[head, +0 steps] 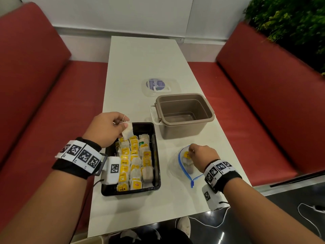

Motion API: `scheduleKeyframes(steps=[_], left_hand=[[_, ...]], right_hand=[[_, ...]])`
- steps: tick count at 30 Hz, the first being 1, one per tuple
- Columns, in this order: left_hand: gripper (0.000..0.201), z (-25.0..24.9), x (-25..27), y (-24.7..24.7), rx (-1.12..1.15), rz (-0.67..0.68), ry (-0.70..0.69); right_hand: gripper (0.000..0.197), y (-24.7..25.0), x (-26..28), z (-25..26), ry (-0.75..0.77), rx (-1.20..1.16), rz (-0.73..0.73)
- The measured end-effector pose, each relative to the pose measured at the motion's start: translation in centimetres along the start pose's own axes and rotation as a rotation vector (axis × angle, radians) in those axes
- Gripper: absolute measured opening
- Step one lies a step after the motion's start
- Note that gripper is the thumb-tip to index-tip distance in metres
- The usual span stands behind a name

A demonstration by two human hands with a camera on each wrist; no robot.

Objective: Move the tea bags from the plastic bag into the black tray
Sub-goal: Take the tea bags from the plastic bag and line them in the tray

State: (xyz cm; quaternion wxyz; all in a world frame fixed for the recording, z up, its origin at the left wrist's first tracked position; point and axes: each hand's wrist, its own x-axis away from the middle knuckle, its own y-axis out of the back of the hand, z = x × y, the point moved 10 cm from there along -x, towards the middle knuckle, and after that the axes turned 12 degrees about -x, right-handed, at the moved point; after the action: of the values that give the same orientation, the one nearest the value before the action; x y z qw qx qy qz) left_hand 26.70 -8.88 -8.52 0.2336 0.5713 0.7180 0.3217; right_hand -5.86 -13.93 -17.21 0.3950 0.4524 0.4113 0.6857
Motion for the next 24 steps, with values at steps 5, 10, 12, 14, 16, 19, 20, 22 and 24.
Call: scheduleKeyframes(steps=[5,10,12,14,16,19,20,22,24], left_hand=[[0.018,0.7,0.3,-0.3,0.022,-0.001,0.008],[0.017,1.3,0.6,0.2,0.012,-0.014,0.018],[0.015,1.3,0.7,0.6,-0.003,-0.027,0.021],[0.014,1.2,0.8,0.8,-0.014,-0.035,0.019],[0.013,1.2,0.8,1.0,-0.013,-0.041,0.024],[0.014,1.4,0.8,0.8,-0.008,-0.034,0.033],[0.014,1.3,0.8,0.8,-0.012,-0.035,0.028],[0.014,1.2,0.8,0.8,-0.026,-0.035,0.018],[0.015,1.5,0.9,1.0,-0.035,-0.036,0.017]], right_hand=[[0.03,1.2,-0.1,0.8,0.06,0.07,-0.021],[0.024,3.7,0.2,0.8,0.021,-0.04,-0.055],[0.019,4.8,0.4,0.8,-0.002,-0.116,-0.083],[0.016,6.0,0.4,0.6,-0.019,-0.182,-0.119],[0.016,7.1,0.1,0.4,-0.026,-0.246,-0.144],[0.01,7.9,-0.4,0.1,-0.004,-0.368,-0.165],[0.01,7.8,-0.6,0.1,0.016,-0.402,-0.156],[0.009,7.1,-0.9,0.4,0.05,-0.428,-0.105],[0.006,6.9,-1.0,1.4,0.076,-0.413,-0.076]])
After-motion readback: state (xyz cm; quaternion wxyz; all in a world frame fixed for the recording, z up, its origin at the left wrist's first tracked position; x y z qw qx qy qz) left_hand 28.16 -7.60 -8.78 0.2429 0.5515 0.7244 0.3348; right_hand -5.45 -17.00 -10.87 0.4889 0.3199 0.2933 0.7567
